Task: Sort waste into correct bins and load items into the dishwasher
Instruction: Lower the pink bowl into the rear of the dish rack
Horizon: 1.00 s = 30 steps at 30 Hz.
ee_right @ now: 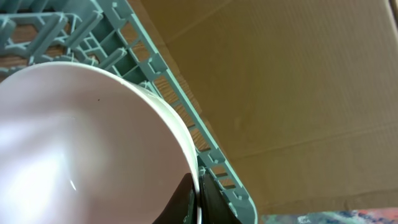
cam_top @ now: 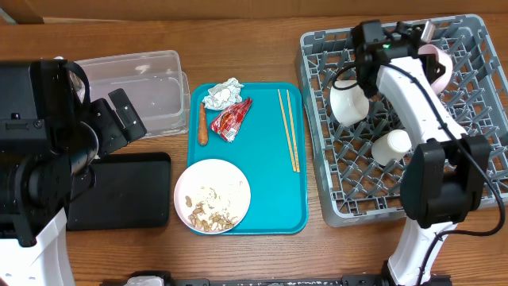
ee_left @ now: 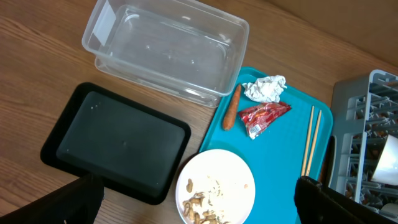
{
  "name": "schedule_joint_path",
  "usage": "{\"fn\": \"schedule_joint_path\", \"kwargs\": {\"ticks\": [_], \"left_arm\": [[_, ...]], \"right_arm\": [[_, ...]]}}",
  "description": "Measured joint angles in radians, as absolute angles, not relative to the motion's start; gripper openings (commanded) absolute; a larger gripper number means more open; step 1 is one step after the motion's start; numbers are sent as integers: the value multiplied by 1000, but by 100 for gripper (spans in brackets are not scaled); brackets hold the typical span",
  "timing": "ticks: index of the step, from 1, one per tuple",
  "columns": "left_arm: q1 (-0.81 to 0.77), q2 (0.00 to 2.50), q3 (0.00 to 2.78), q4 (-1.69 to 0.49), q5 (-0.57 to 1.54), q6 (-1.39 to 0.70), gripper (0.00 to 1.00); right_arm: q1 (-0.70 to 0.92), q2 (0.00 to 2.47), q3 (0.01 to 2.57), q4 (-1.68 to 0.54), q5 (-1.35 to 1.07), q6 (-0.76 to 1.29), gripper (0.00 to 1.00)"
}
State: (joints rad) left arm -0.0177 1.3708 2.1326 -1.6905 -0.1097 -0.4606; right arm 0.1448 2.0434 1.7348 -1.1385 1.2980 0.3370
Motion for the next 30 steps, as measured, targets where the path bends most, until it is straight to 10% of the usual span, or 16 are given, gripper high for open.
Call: {"fn": "schedule_joint_path", "kwargs": {"ticks": [30], "left_arm": [[-18, 1371, 2133, -1691, -110, -461, 100]], "right_arm": [[311, 2043, 1647, -1170, 1379, 339, 4]]}}
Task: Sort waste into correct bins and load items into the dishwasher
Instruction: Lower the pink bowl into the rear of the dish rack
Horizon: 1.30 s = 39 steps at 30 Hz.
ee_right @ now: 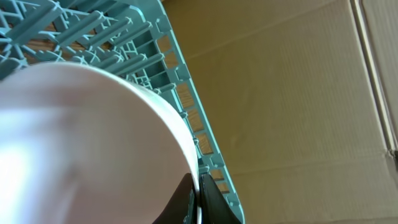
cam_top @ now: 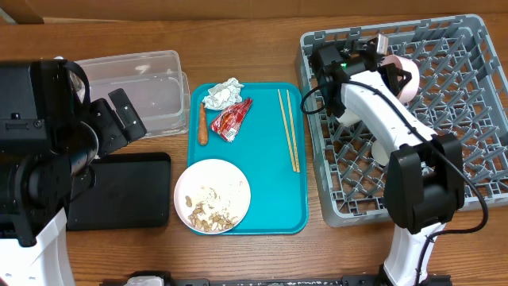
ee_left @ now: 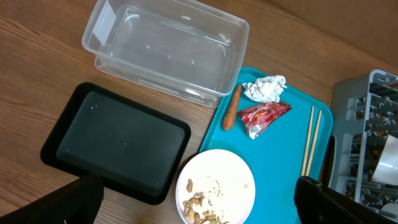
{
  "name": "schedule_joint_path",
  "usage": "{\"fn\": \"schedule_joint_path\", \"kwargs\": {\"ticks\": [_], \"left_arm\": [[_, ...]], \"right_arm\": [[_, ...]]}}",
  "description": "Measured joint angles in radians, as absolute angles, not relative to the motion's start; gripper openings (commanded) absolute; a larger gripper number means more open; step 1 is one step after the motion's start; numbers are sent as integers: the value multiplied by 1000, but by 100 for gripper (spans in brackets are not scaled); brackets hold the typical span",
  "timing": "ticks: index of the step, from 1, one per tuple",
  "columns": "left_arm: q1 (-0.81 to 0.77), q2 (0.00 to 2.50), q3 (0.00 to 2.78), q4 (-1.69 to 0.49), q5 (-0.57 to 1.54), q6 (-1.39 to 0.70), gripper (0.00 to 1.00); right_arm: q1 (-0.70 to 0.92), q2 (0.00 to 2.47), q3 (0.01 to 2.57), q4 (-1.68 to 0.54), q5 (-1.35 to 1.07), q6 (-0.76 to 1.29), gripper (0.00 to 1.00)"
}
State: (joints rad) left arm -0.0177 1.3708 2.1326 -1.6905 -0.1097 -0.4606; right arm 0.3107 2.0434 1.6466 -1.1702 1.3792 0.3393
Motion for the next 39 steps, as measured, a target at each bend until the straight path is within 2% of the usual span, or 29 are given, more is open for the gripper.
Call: {"fn": "schedule_joint_path", "kwargs": {"ticks": [6, 19, 39], "left_arm": [[-18, 1371, 2133, -1691, -110, -461, 100], [-18, 1371, 2133, -1691, -110, -461, 100], [-18, 1371, 2133, -1691, -110, -461, 100]], "right_arm": [[295, 2043, 1646, -1170, 1442, 336, 4], [214, 2043, 1646, -1188, 1402, 336, 4], [227, 2039, 1541, -1150, 1479, 344, 4]]}}
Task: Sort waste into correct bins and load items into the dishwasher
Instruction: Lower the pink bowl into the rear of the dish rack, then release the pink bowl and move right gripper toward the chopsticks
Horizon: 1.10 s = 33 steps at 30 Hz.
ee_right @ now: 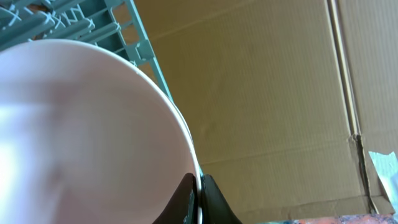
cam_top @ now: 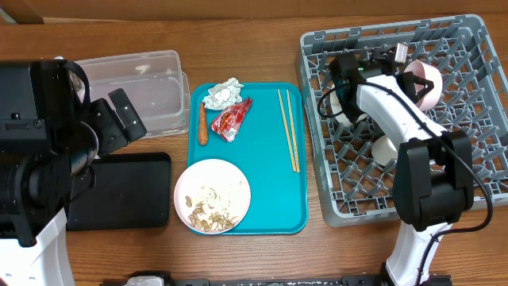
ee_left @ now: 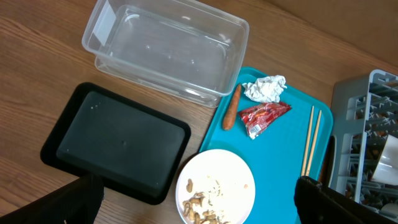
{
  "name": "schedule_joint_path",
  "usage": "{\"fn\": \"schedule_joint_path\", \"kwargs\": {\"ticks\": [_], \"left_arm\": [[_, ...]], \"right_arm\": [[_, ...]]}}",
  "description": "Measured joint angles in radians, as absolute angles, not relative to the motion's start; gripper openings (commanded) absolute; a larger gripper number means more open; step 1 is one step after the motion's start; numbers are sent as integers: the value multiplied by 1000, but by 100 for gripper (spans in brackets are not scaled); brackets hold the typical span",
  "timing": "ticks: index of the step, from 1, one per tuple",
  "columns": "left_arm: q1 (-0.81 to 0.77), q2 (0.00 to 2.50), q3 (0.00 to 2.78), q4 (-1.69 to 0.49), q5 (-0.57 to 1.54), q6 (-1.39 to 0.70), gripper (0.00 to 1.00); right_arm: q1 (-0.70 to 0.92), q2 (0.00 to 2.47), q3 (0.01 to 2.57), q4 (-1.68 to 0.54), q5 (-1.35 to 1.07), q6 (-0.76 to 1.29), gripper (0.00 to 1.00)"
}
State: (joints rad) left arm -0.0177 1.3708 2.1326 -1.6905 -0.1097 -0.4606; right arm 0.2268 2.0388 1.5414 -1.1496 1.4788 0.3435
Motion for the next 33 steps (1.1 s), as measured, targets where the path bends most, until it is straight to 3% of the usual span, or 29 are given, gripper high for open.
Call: {"fn": "schedule_joint_path", "kwargs": {"ticks": [28, 31, 33], "left_arm": [[-18, 1371, 2133, -1691, -110, -461, 100], [-18, 1371, 2133, -1691, -110, -461, 100], [-18, 1371, 2133, -1691, -110, -461, 100]], "right_arm": [[234, 2034, 1529, -1163, 1470, 339, 5], [255, 2034, 1529, -1163, 1449, 341, 19], [280, 2034, 1528, -1159, 1431, 343, 39]]}}
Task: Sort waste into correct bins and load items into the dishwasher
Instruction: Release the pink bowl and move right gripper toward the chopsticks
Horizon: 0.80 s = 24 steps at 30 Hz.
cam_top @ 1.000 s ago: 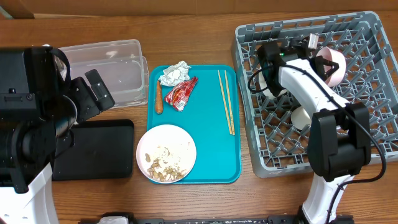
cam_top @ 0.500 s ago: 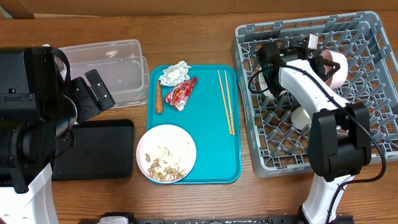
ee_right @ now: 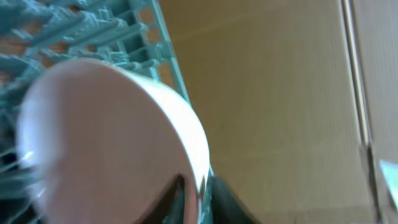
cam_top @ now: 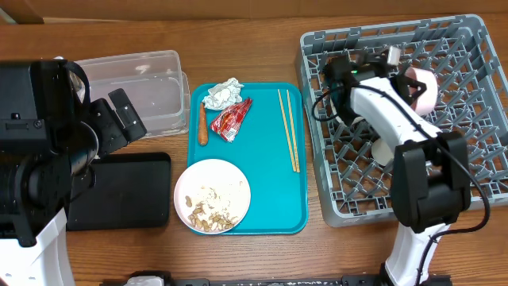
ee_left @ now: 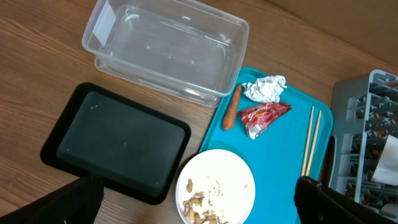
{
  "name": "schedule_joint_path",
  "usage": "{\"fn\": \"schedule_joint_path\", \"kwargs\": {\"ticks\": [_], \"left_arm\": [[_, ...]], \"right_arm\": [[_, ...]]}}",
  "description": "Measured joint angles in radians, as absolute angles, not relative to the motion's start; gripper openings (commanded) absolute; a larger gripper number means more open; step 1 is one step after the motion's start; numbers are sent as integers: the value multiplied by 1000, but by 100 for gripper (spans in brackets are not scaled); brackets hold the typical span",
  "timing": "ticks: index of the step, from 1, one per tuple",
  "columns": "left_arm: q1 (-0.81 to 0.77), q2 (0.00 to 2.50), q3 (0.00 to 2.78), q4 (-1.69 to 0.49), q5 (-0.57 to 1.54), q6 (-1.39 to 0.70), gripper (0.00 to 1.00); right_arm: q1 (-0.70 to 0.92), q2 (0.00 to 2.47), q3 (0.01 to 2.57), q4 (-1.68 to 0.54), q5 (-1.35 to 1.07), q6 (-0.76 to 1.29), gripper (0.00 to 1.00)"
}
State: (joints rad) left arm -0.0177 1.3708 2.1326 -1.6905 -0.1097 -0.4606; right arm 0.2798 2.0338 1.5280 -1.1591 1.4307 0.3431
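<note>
My right gripper [ee_right: 198,194] is shut on the rim of a pink bowl [cam_top: 420,88], which stands tilted on edge over the back of the grey dish rack [cam_top: 476,184]; the bowl [ee_right: 106,137] fills the right wrist view, blurred. Two white cups [cam_top: 349,105] sit in the rack. A teal tray [cam_top: 270,202] carries a white plate with food scraps [cam_top: 213,196], a carrot [cam_top: 202,125], a crumpled napkin [cam_top: 222,94], a red wrapper [cam_top: 232,117] and chopsticks [cam_top: 289,129]. My left gripper [ee_left: 199,214] hangs open high above the bins.
A clear plastic bin [cam_top: 136,91] stands left of the tray, with a black bin [cam_top: 119,192] in front of it. Cardboard [ee_right: 286,93] rises behind the rack. The left arm's bulk [cam_top: 40,135] covers the table's left edge.
The right gripper, still holding the pink bowl, has shifted slightly left and tipped, so rack bars show again above the bowl in the right wrist view. The left arm has not moved.
The pink bowl was held at the rack's far back right. Then it was further left, near the rack's back middle. Then it was a little right of that, and now it hangs at nearly the same spot, tilted. The tray and left arm stayed unchanged.
</note>
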Motion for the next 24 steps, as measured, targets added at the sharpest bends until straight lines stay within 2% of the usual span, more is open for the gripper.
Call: {"fn": "schedule_joint_path", "kwargs": {"ticks": [2, 5, 16, 18, 24], "left_arm": [[-18, 1371, 2133, -1691, -109, -461, 100], [-18, 1371, 2133, -1691, -110, -461, 100], [-18, 1371, 2133, -1691, -110, -461, 100], [-18, 1371, 2133, -1691, -110, -461, 100], [-18, 1371, 2133, -1691, -110, -461, 100]], "right_arm": [[303, 2034, 1527, -1160, 1418, 344, 54], [333, 2034, 1526, -1166, 1401, 340, 63], [379, 1972, 1533, -1179, 1255, 336, 68], [379, 1932, 1560, -1195, 1202, 337, 73], [379, 1770, 1690, -1264, 910, 336, 77]]}}
